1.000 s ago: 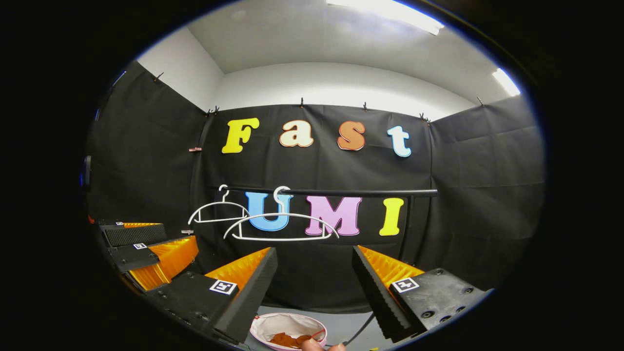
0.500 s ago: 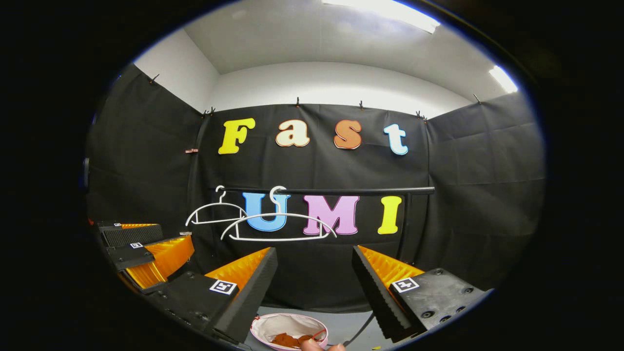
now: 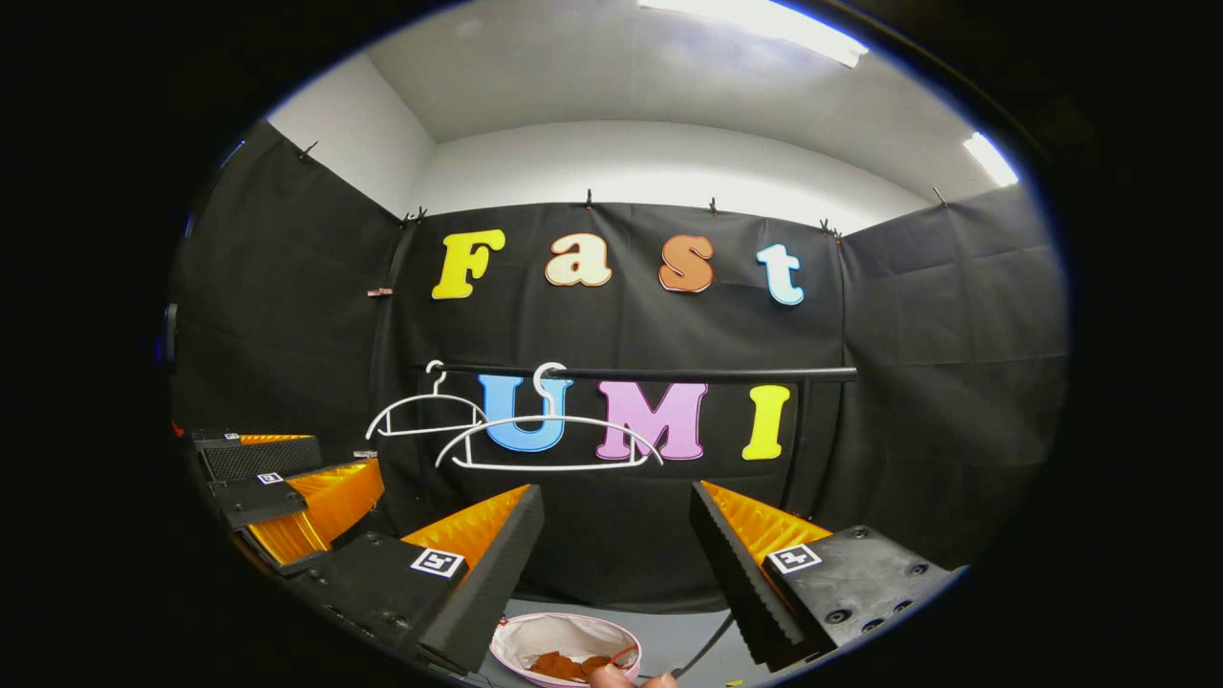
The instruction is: Grasp the clothes on the hanger with both hands and then place them into the laundry hamper below.
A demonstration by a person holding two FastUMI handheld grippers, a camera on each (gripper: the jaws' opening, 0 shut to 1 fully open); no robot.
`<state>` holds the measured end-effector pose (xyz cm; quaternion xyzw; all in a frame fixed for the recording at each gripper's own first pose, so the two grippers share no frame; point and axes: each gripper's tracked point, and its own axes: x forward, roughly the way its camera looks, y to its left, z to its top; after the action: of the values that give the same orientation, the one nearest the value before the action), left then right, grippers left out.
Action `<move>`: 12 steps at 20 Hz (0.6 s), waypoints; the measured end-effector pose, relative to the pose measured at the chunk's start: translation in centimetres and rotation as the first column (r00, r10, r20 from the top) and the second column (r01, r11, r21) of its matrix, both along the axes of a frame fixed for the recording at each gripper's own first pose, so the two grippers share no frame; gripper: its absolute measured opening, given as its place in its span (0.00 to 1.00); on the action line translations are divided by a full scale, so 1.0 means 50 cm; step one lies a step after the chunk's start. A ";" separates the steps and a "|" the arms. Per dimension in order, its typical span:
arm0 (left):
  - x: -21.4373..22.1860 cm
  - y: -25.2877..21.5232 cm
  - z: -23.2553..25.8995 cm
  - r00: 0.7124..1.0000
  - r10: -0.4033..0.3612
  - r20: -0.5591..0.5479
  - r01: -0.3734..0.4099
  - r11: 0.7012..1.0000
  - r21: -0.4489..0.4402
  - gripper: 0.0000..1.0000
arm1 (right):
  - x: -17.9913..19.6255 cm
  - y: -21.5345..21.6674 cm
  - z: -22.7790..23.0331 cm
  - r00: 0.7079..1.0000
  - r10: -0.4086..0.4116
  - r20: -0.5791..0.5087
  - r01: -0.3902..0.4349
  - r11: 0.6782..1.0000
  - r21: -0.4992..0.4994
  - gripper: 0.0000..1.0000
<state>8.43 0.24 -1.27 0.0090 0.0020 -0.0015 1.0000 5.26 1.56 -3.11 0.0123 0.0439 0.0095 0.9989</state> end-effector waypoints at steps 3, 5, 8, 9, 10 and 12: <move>0.002 0.000 0.001 1.000 0.002 0.000 -0.002 1.000 0.000 0.94 | -0.003 0.001 0.000 1.000 0.000 -0.001 0.000 1.000 -0.001 0.99; 0.002 0.000 0.001 1.000 0.002 0.001 -0.002 1.000 -0.001 0.94 | -0.001 -0.001 0.000 1.000 -0.002 -0.001 0.002 1.000 -0.004 0.99; 0.001 0.000 0.004 1.000 0.001 0.005 -0.001 1.000 0.000 0.94 | -0.002 -0.003 0.000 1.000 -0.005 -0.001 0.005 1.000 -0.001 0.99; 0.001 0.001 0.004 1.000 0.002 0.005 -0.002 1.000 0.001 0.94 | -0.002 -0.001 0.001 1.000 -0.004 0.000 0.004 1.000 -0.001 0.99; 0.001 0.002 0.004 1.000 0.002 0.006 -0.002 1.000 0.001 0.94 | 0.000 -0.001 0.003 1.000 -0.005 0.001 0.005 1.000 -0.001 0.99; 0.002 0.004 0.003 1.000 0.004 0.004 -0.004 1.000 0.003 0.94 | 0.001 0.001 -0.001 1.000 -0.003 0.000 0.003 1.000 -0.002 0.99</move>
<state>8.51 0.46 -1.13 0.0107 -0.0001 0.0006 0.9999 5.31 1.59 -3.14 0.0113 0.0441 0.0078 0.9989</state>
